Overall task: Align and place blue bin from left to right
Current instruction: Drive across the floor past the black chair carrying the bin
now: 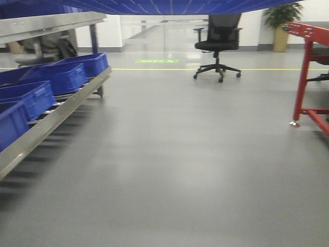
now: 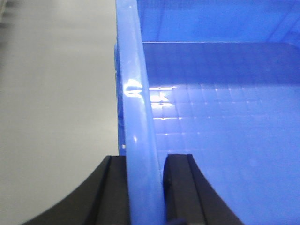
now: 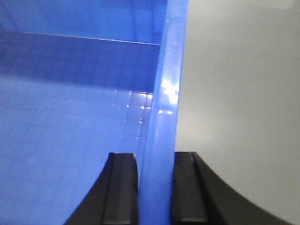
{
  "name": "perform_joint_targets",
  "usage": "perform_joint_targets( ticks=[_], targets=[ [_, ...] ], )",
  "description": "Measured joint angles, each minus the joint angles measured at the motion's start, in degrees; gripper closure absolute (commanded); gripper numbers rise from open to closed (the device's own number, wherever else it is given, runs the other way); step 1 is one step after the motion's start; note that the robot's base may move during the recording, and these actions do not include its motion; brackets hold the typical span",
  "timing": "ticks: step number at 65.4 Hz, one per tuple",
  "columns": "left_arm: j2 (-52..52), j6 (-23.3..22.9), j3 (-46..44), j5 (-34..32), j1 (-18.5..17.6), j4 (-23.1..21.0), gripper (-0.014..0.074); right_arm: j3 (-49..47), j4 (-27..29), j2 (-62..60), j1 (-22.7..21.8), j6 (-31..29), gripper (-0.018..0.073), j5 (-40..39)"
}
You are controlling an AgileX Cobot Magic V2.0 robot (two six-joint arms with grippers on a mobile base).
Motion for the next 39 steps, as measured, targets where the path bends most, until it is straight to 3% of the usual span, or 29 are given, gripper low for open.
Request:
perform_joint_targets(
  ticks=[39],
  targets=[
    [0.0, 0.0, 0.0, 0.0, 0.0, -0.1, 0.0604, 0.0, -0.11, 0.0, 0.0, 0.0, 0.0638, 0.12]
  ],
)
